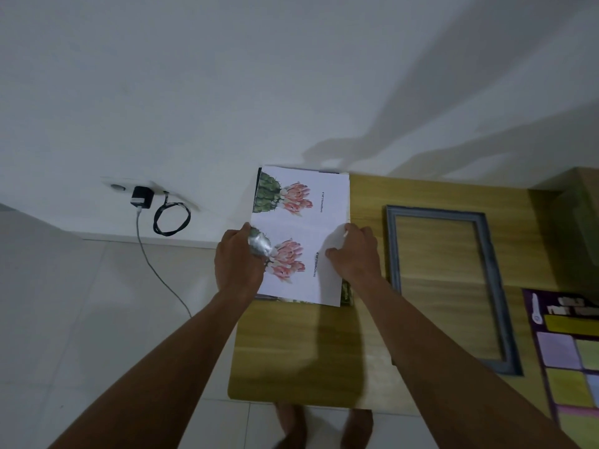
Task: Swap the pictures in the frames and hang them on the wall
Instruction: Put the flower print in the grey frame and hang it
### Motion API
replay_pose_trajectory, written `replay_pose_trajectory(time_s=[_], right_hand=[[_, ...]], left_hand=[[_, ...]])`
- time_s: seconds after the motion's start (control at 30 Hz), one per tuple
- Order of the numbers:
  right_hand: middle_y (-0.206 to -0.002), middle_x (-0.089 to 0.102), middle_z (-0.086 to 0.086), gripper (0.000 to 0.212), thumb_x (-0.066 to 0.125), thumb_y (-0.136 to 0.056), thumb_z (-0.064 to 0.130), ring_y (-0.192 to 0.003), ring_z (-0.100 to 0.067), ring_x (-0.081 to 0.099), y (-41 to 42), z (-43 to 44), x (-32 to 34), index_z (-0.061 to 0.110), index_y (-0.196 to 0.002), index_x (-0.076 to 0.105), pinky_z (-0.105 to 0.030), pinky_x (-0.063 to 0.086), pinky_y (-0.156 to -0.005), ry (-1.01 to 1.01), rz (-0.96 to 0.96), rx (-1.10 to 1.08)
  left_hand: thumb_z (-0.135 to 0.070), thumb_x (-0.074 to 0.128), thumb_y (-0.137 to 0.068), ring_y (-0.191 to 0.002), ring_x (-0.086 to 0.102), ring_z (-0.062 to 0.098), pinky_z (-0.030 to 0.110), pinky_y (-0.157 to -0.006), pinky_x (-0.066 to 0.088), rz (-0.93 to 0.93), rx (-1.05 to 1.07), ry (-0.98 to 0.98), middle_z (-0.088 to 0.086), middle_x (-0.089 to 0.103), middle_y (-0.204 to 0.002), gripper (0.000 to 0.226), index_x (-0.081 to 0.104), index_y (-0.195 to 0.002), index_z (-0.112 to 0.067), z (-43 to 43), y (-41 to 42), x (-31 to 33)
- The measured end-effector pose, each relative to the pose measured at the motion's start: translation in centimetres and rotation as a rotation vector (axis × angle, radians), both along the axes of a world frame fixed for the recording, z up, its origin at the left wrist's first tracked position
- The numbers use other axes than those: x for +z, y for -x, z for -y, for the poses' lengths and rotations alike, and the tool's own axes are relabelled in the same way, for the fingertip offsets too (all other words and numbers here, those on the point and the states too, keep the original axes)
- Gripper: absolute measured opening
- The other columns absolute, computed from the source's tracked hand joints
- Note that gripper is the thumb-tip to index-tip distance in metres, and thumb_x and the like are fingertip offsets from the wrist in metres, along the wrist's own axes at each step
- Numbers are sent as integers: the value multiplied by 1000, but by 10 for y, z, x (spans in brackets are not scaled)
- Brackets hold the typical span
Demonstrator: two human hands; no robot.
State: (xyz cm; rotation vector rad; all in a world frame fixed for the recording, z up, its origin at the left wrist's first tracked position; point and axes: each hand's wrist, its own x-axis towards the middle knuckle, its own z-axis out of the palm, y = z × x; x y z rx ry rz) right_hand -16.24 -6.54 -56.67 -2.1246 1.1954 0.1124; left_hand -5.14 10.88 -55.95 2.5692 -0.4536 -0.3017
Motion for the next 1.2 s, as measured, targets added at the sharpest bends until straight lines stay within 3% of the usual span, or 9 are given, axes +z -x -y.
replay_pose_trajectory(time_s=[0.23, 0.33, 0.43, 0.63, 0.73, 0.8, 0.97, 1.1, 1.2], right_hand=[[-130, 41, -8, 52, 64, -89, 27, -124, -29, 44, -2, 2, -1, 16, -136, 47, -45, 49, -96, -32, 34, -42], [-130, 43, -9, 56, 64, -89, 37, -122, -29, 45, -3, 3, 0, 17, -138, 46, -47, 51, -95, -53, 74, -85], [-130, 48, -9, 56, 60, -92, 43, -120, -29, 50, -4, 4, 8, 17, -139, 46, -42, 54, -88, -74, 141, -112], [-139, 55, -5, 57, 54, -95, 54, -123, -21, 54, -23, 4, 62, 16, -136, 54, -30, 44, -95, -139, 292, -76], [-117, 66, -1, 61, 55, -88, 65, -103, -16, 62, -36, 4, 102, 17, -124, 61, -23, 43, -72, -124, 346, -37], [-108, 66, 1, 64, 61, -83, 67, -94, -14, 62, -40, 7, 124, 16, -122, 63, -21, 41, -67, -107, 367, -21], [-121, 65, -4, 32, 62, -90, 25, -102, -18, 63, -22, 23, 153, 16, -121, 66, -23, 44, -78, 68, 349, 16], [-109, 70, -1, 30, 52, -91, 5, -90, -14, 63, 10, 38, 169, 14, -115, 68, -20, 46, -69, 163, 427, -38], [-97, 68, 5, 29, 52, -93, 3, -82, -9, 63, 38, 55, 177, 18, -112, 68, -12, 46, -60, 111, 509, -114]], left_hand=[[-14, 62, -84, -83, 62, 18, 25, -72, 40, -138, 47, 214, -4, 67, -90, 19, 66, -103, -15, 5, -13, 10], [-16, 61, -88, -86, 68, 20, 39, -81, 55, -335, 16, 314, -3, 70, -96, 19, 60, -107, -18, 4, -21, 14], [-15, 61, -88, -82, 72, 21, 49, -76, 58, -414, -52, 417, 0, 74, -93, 23, 60, -109, -24, 1, -23, 24], [-12, 63, -92, -82, 72, 8, 32, -69, 61, -266, -221, 550, 1, 74, -101, 26, 64, -117, -14, 12, -1, 63], [-17, 66, -90, -84, 72, 8, 30, -74, 60, -286, -242, 644, -5, 74, -100, 25, 69, -114, -24, 22, 16, 82], [-19, 67, -90, -88, 71, 5, 25, -79, 58, -267, -281, 668, -7, 73, -103, 24, 70, -113, -25, 30, 26, 93], [-12, 70, -86, -85, 61, -18, 2, -80, 45, -137, -322, 624, -18, 67, -99, 27, 71, -111, -22, 47, 52, 114], [-33, 61, -93, -81, 65, -8, 8, -75, 48, -206, -297, 618, -19, 71, -88, 19, 74, -104, -26, 59, 78, 128], [-43, 51, -94, -92, 66, 4, 23, -78, 53, -360, -184, 664, -13, 71, -101, 28, 70, -110, -29, 72, 79, 126]])
